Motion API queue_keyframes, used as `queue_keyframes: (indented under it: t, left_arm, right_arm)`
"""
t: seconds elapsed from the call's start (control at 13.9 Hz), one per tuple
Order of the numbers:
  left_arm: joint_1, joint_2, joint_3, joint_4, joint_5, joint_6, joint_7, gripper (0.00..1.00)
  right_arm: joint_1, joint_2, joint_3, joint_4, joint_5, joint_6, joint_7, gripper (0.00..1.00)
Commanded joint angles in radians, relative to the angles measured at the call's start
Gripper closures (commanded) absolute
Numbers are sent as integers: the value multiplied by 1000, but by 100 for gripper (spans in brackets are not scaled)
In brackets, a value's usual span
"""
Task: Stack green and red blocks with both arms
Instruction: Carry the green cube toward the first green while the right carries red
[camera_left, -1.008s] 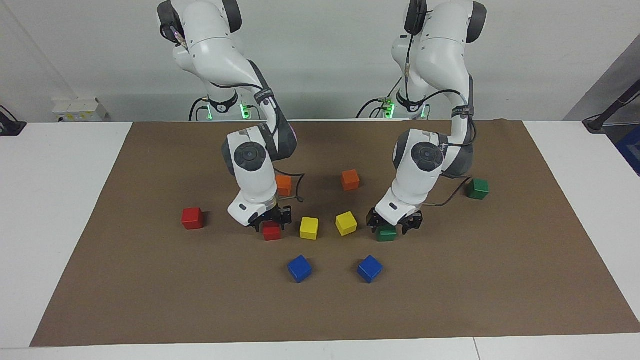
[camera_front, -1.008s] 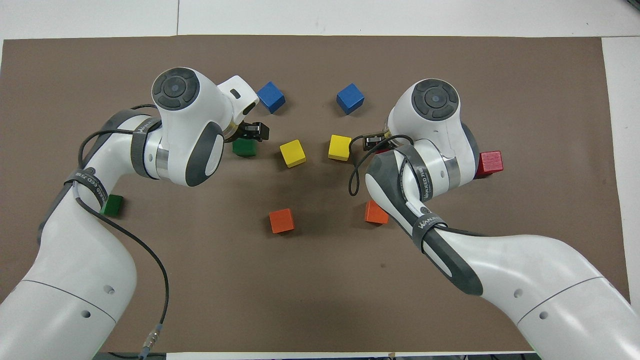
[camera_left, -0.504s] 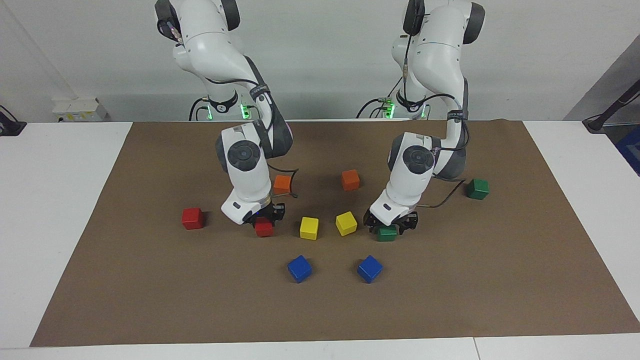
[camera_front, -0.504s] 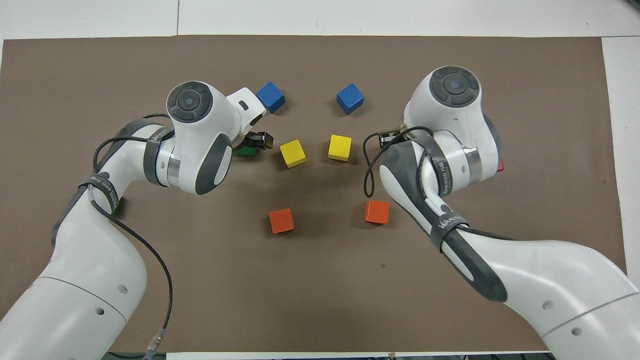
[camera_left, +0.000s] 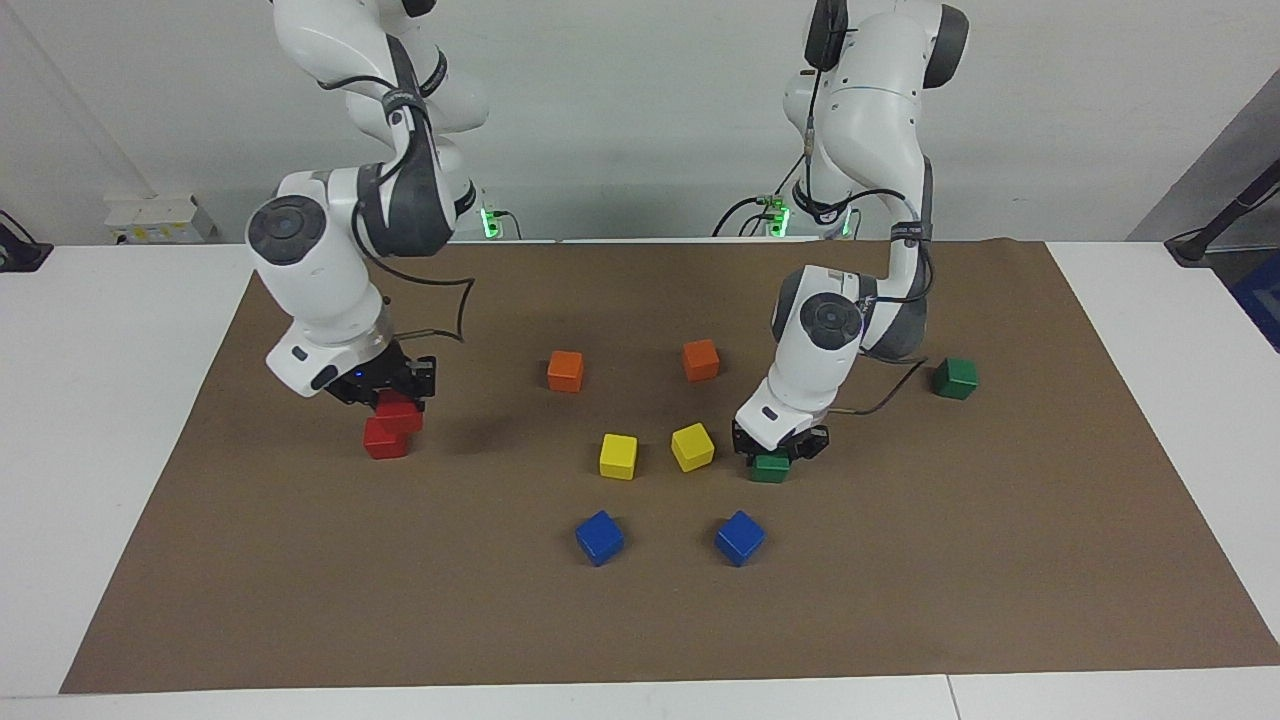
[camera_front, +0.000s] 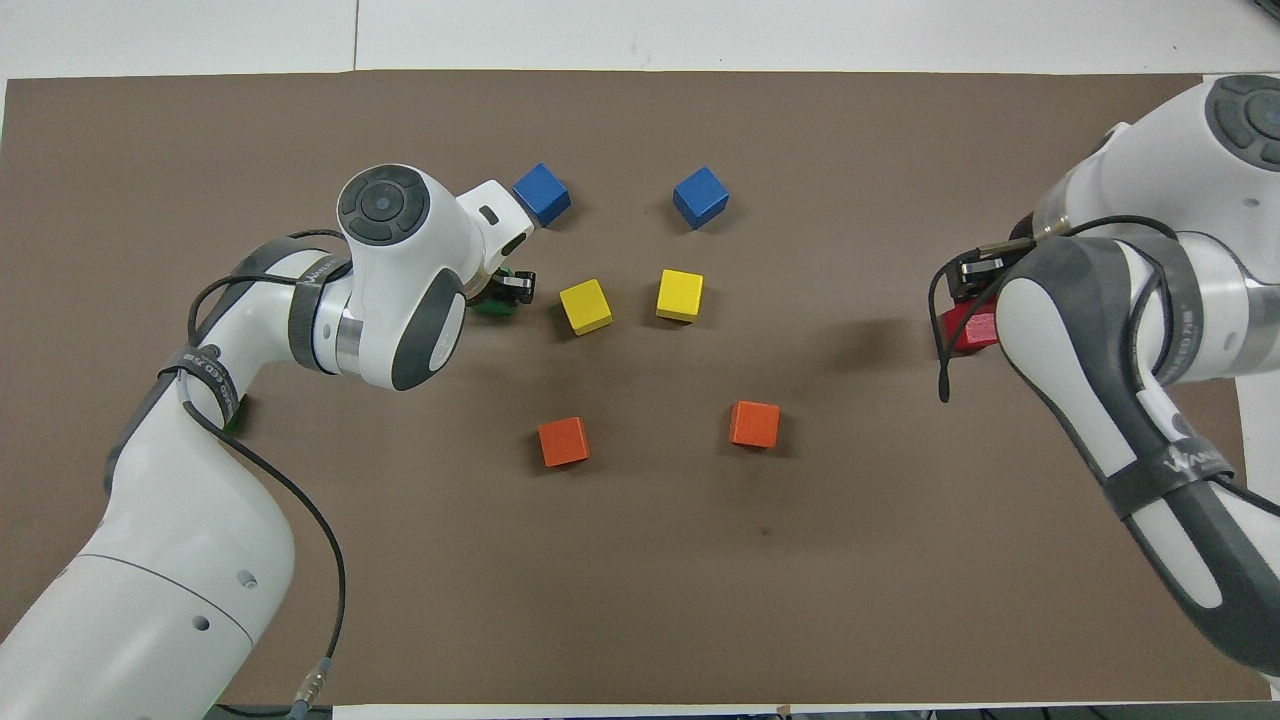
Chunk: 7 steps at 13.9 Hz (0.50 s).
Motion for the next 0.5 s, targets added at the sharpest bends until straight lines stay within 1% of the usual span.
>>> queue_keyframes:
  t: [0.0, 0.07, 0.14, 0.22, 0.29, 0.43]
  left_arm:
    - [-9, -11, 15, 29, 14, -61, -12, 100]
    - [-5, -14, 15, 48, 10, -91, -15, 100]
    - [8, -31, 20, 68, 4, -138, -15, 100]
    - [44, -73, 17, 70, -9, -181, -9, 100]
    - [89, -130, 17, 56, -13, -227, 4, 100]
    - [164, -225, 17, 33, -15, -329, 75, 100]
  right_arm:
    - [-42, -42, 16, -76, 12, 36, -36, 100]
    - [-51, -48, 15, -103, 12, 80, -58, 100]
    - [-60, -62, 15, -155, 12, 153, -71, 100]
    - [-62, -70, 15, -197, 12, 224, -73, 100]
    - [-62, -76, 15, -229, 12, 260, -73, 100]
    - [-60, -75, 15, -249, 12, 292, -68, 100]
